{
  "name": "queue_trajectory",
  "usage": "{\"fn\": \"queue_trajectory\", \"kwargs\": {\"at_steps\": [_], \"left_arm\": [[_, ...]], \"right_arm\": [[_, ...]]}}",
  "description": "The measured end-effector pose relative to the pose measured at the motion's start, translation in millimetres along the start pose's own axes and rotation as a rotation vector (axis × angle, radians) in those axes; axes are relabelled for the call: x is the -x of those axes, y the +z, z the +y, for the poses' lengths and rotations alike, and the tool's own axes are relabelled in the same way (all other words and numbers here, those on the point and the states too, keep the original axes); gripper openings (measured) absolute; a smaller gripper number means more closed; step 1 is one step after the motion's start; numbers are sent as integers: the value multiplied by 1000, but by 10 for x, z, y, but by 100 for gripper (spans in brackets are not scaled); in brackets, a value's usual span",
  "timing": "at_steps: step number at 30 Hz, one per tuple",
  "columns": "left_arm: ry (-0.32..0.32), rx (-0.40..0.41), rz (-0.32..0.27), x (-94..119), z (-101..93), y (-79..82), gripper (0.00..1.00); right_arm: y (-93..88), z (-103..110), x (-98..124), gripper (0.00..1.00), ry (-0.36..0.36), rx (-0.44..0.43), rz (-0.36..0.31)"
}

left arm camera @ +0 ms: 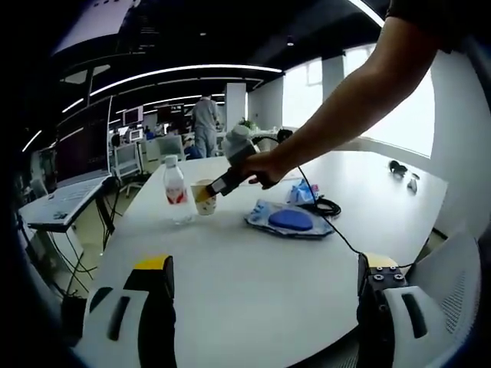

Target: Arrange the tabletop items into an orderly group along one side of the table until the central work area is clear of visible clutter.

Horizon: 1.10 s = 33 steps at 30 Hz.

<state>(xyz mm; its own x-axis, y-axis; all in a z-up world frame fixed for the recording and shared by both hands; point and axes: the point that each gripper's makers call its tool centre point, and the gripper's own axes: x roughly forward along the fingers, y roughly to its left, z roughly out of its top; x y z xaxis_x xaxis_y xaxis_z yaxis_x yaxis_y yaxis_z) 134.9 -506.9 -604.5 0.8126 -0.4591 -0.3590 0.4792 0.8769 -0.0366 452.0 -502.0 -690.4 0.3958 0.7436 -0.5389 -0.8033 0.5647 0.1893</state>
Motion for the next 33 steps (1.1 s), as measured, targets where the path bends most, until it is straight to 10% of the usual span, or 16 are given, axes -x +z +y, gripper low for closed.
{"fn": "queue_trajectory", "kwargs": {"at_steps": [33], "left_arm": [[-5, 10, 2, -3, -24, 2, 99]], "right_arm": [[-99, -25, -74, 40, 0, 4, -9]]}}
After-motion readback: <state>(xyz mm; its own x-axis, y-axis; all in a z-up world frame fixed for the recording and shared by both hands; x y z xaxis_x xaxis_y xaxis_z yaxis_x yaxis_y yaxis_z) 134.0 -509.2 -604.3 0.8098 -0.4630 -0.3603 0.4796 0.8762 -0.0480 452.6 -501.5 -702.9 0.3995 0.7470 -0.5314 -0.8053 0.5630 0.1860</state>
